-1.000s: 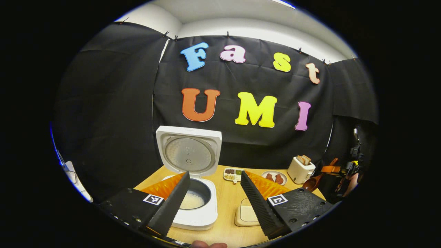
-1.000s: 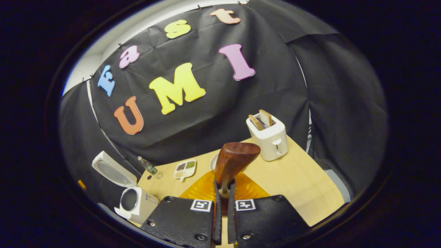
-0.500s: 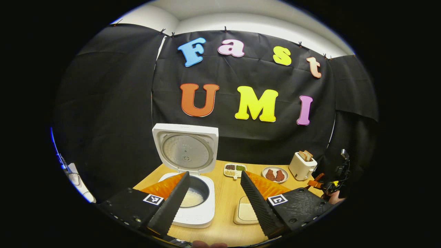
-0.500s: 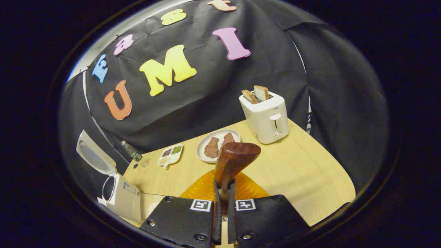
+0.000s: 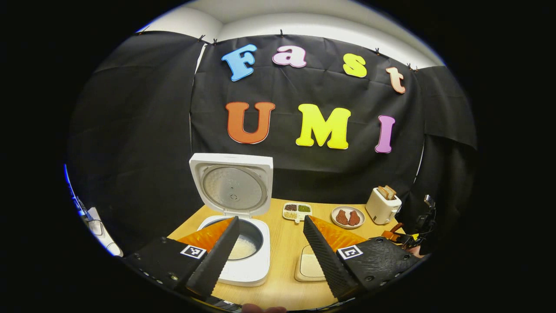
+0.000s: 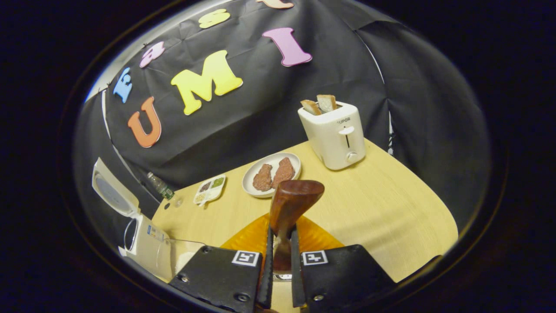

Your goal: Close the left gripper, press the button to open the rice cooker; take a wooden spoon from the chopstick holder with the right hand, scoop a spoonful of rice and pour it into the rice cooker, then put the wooden spoon back into the chopstick holder.

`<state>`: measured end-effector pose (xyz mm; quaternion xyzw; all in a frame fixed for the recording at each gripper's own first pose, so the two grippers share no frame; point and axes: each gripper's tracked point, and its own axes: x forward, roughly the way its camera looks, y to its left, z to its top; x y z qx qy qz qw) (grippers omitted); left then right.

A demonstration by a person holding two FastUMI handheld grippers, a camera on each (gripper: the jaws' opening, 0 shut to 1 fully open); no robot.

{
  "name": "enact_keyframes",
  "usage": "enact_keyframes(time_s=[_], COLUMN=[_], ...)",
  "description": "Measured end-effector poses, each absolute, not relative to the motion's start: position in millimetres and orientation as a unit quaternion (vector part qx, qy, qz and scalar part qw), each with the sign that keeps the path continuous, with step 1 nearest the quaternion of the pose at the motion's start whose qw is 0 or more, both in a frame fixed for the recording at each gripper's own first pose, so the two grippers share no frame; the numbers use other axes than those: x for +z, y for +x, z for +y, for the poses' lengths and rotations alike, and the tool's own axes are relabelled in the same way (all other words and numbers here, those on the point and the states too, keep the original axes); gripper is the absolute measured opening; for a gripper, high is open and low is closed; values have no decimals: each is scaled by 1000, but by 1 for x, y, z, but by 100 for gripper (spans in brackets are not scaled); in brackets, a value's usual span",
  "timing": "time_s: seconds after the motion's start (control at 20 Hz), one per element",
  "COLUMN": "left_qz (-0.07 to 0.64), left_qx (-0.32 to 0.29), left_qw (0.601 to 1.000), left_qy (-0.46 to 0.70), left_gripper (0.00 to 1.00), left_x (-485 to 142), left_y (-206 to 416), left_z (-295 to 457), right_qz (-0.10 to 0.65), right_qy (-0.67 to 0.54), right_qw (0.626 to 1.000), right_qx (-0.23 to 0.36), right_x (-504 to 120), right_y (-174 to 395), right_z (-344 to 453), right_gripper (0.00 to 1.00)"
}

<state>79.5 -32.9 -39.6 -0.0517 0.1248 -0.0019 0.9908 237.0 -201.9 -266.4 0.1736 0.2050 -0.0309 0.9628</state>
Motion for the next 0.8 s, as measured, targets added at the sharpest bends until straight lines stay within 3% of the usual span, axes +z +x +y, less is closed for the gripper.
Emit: enact_keyframes(time_s=[0.05, 0.1, 0.15, 0.3, 0.4, 0.65, 0.7, 0.8], left_qz=[123, 121, 118, 111, 105, 87, 86, 77], left_qx=[-2, -4, -4, -6, -7, -5, -6, -4], left_qw=[991, 991, 991, 992, 992, 994, 994, 995], left_qy=[-54, -56, -58, -64, -66, -68, -68, -67], left_gripper=[95, 94, 94, 95, 95, 94, 94, 94], left_x=[-38, -37, -34, -33, -29, -21, -21, -14], left_y=[80, 79, 79, 80, 80, 81, 83, 85], left_z=[-33, -34, -34, -33, -30, -16, -12, -1], right_qz=[200, 196, 192, 177, 160, 102, 94, 79], right_qy=[167, 162, 157, 147, 137, 97, 92, 81], right_qw=[965, 967, 968, 972, 976, 988, 989, 992], right_qx=[-32, -32, -34, -49, -62, -68, -67, -61], right_x=[-261, -256, -250, -228, -208, -136, -126, -104], right_y=[237, 236, 235, 228, 221, 196, 191, 178], right_z=[-203, -203, -206, -216, -224, -224, -220, -207], right_gripper=[25, 35, 36, 72, 82, 88, 84, 92])
